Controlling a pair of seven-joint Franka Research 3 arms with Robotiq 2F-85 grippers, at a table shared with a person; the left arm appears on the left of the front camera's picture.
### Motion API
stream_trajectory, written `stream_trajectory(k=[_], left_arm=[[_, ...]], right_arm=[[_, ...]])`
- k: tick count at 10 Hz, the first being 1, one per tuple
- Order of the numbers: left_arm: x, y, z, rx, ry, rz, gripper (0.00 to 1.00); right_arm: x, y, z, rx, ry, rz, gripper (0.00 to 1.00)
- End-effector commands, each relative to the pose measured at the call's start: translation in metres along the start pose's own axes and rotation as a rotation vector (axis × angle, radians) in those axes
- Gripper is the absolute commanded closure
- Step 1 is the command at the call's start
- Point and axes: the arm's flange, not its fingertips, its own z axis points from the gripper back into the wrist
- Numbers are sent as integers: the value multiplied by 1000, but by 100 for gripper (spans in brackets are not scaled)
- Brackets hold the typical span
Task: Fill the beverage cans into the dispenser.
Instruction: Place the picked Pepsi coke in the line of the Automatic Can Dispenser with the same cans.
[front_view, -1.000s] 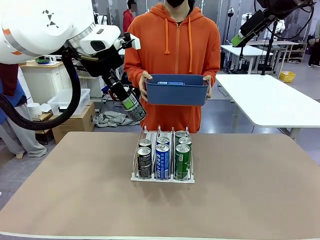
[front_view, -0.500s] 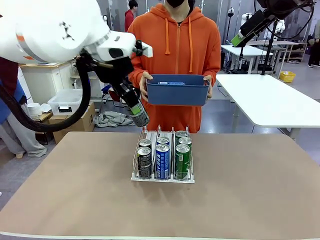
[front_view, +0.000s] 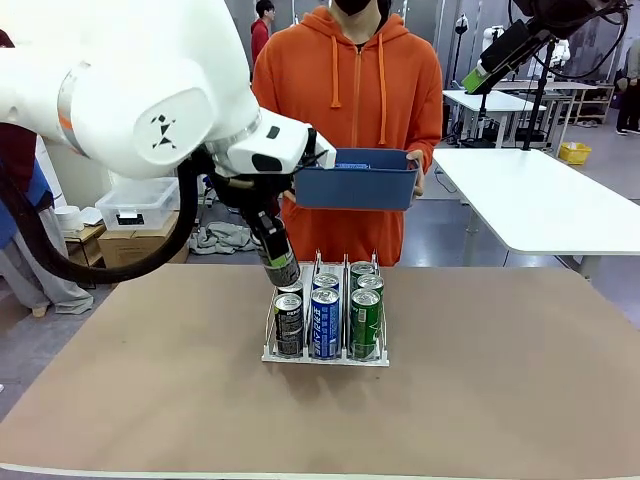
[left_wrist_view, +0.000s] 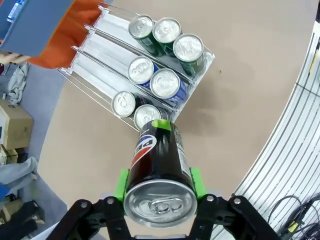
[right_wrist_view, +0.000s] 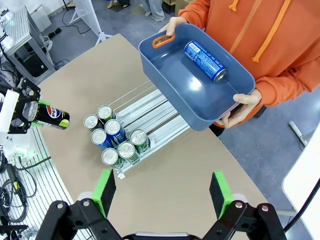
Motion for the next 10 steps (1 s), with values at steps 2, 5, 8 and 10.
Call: stream_trajectory(k=[2,5,8,10], left_arm=[[-11,-19,-12,51,16,13,42],[-12,-27,-36,24,19,10,42],[-15,-28,-74,33,52,-48,42],[-19,-27,-66,-2,62,-37,42]], right_arm=[[0,0,0,-1,3,2,0],[0,0,0,-1,3,2,0],[0,0,0,-1,3,2,0],[0,0,0,-1,3,2,0]])
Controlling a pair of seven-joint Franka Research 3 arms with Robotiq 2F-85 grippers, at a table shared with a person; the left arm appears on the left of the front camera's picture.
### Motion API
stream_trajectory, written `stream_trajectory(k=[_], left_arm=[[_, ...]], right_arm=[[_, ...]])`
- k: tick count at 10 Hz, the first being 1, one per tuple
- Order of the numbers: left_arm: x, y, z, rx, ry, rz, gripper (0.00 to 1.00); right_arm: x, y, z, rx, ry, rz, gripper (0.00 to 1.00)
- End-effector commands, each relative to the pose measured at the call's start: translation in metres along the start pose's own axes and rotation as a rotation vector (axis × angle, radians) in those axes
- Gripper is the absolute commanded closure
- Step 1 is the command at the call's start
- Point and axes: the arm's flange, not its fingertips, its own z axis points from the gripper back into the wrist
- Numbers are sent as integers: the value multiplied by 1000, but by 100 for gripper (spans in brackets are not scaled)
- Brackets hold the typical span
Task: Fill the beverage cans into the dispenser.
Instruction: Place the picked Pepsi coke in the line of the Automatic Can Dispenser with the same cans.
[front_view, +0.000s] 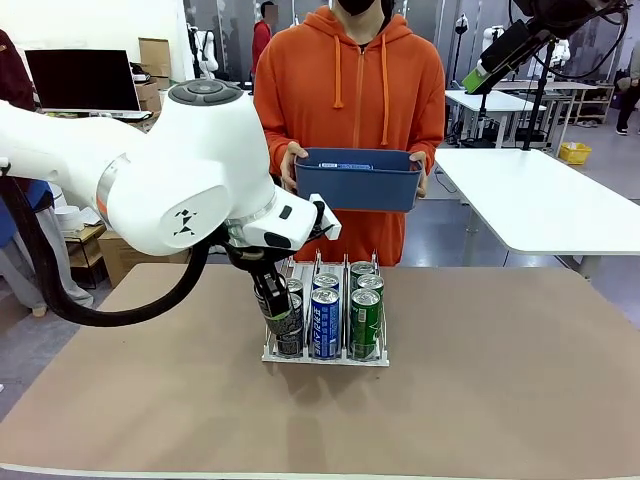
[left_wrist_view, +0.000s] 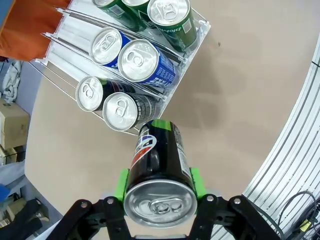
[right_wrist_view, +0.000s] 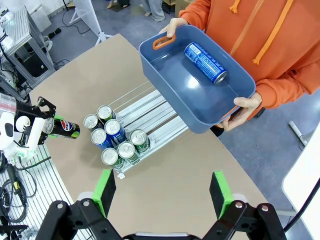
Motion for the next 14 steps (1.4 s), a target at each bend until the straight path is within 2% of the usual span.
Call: stream_trajectory(k=[1,3,9,14], left_arm=[[-1,0,14,4,-13,14,42],[-1,0,14,4,-13,14,42],[10,0,-21,30,0,-3,42],[5,-1,-26,-20,16,-18,42]], right_arm=[[0,0,0,0,3,3,0],[0,0,0,0,3,3,0],[0,0,0,0,3,3,0],[0,0,0,0,3,3,0]])
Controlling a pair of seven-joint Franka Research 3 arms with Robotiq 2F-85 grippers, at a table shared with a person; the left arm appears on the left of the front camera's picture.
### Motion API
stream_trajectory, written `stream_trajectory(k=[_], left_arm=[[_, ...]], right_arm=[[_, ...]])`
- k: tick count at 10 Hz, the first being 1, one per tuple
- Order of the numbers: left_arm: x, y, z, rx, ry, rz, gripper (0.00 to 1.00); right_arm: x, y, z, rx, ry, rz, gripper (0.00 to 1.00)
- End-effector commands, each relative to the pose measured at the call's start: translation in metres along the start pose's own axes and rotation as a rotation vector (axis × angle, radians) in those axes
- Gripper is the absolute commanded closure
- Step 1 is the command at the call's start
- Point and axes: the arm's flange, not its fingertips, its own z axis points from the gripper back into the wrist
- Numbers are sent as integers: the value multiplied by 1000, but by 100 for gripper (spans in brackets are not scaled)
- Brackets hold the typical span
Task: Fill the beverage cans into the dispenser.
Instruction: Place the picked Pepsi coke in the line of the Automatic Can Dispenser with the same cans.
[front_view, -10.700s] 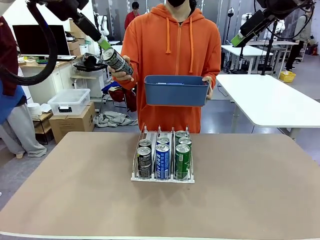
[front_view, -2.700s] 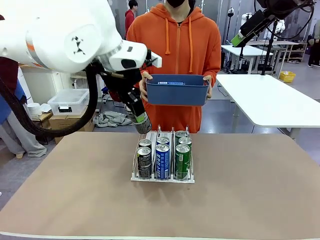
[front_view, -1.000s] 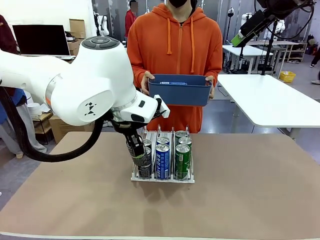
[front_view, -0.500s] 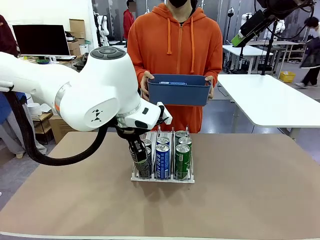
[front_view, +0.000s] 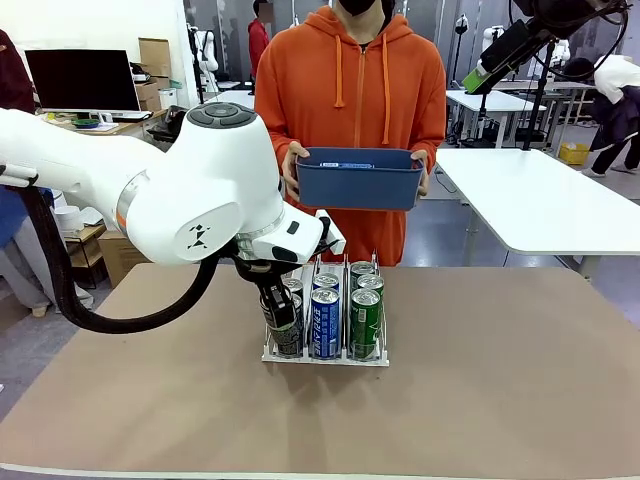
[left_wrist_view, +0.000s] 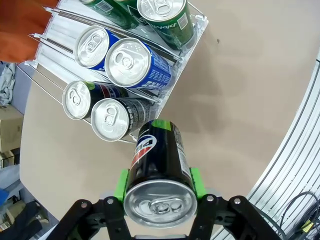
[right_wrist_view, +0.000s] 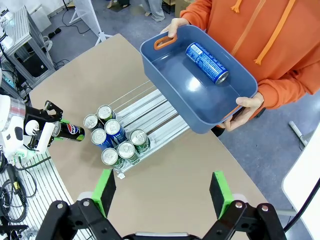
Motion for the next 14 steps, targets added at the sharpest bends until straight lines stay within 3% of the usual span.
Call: stream_trajectory(k=[1,14], left_arm=[[5,1,-4,30,1,5,42],[23,52,-38,32,3,6,42]], right_arm=[[0,0,0,0,3,3,0],[0,0,0,0,3,3,0]])
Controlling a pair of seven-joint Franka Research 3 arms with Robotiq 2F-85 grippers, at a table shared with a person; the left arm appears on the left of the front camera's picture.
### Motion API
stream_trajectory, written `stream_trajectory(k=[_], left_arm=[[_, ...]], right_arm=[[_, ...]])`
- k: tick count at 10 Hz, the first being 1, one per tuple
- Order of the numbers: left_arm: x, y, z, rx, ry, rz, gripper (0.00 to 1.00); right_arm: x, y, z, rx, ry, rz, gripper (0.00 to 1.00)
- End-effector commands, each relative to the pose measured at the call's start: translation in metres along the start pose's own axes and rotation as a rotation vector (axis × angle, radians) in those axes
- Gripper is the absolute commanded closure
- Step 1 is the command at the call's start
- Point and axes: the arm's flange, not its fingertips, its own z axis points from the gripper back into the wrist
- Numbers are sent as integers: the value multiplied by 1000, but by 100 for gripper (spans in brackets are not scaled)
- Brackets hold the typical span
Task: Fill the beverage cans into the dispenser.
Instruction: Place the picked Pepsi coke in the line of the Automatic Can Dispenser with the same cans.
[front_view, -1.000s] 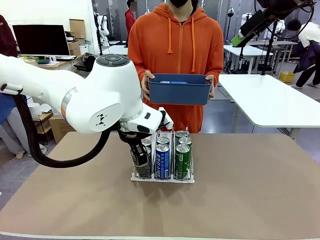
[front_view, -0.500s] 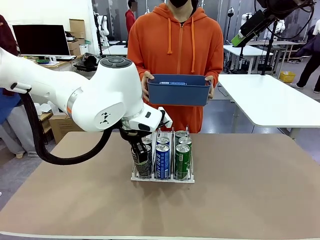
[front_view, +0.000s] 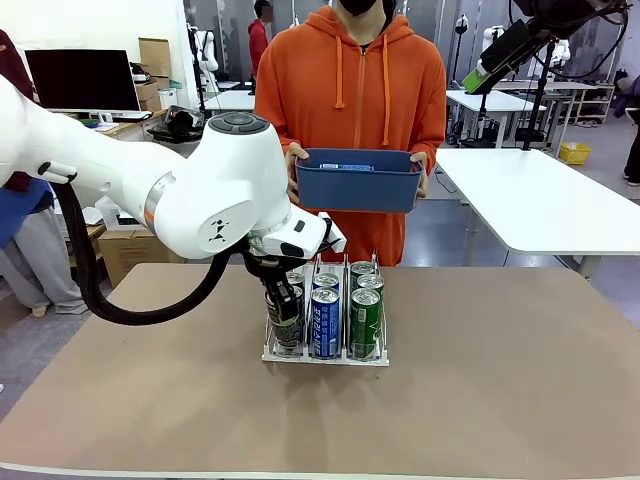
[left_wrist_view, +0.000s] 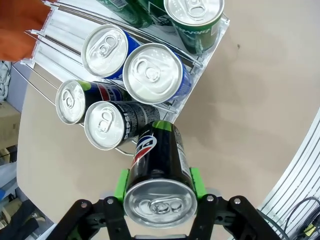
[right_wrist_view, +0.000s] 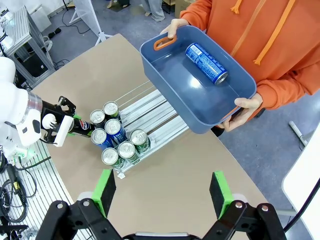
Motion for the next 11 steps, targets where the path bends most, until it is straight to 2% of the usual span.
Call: stream_trajectory(k=[1,6,11], left_arm=[[8,25,-8,54,-20,-15,42],[15,40,-34,45,7,7,42],[15,37,-48,-58,-2,-1,42]], right_arm=[[0,0,0,0,3,3,0],[0,0,0,0,3,3,0],[0,0,0,0,3,3,0]])
